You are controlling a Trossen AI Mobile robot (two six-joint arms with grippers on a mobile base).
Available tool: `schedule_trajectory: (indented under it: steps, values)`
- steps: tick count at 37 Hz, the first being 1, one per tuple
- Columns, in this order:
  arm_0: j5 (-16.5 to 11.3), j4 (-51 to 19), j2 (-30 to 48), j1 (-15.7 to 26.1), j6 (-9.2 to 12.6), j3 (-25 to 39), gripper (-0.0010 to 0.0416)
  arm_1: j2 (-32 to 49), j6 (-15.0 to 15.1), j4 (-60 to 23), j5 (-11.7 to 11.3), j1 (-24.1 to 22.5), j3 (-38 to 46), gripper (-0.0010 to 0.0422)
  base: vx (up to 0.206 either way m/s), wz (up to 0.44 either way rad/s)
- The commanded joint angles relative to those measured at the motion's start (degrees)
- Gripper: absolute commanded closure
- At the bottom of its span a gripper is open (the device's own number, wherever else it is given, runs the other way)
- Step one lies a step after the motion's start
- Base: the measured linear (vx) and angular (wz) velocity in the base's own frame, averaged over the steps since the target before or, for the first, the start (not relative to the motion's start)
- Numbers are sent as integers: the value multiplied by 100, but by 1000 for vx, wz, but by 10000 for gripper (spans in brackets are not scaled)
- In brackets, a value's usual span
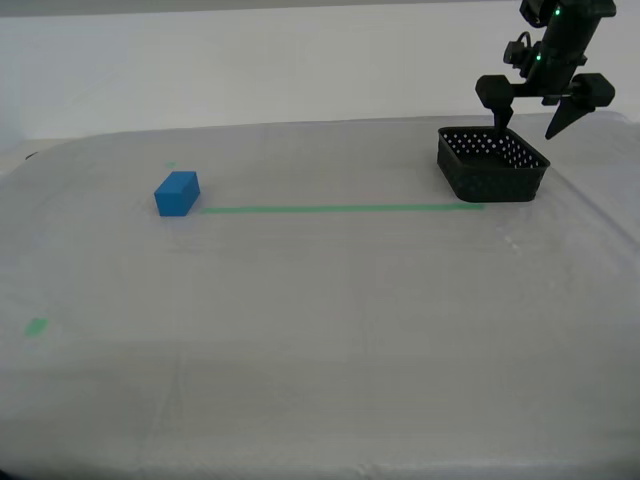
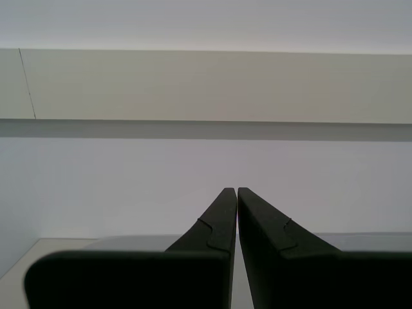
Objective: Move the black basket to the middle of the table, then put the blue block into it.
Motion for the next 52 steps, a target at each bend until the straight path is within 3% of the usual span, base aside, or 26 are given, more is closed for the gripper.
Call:
schedule_trajectory:
  steps: [1, 10, 27, 42, 52]
  values:
    - [90, 153, 57, -2, -7, 4, 6, -2, 11, 7, 0, 0, 4, 412, 0, 0]
    - [358, 516, 227, -68, -7, -74, 6, -2, 11, -24, -2, -2, 2, 412, 0, 0]
    - [398, 1711, 251, -116, -17, -817, 7, -2, 11, -195, -2, 0, 4, 412, 0, 0]
    - [411, 2009, 251, -109, -11, -1132, 9, -2, 11, -192, 0, -2, 4, 412, 0, 0]
    - [411, 2033, 251, -109, 0, -1132, 46, -2, 11, -195, -2, -2, 4, 412, 0, 0]
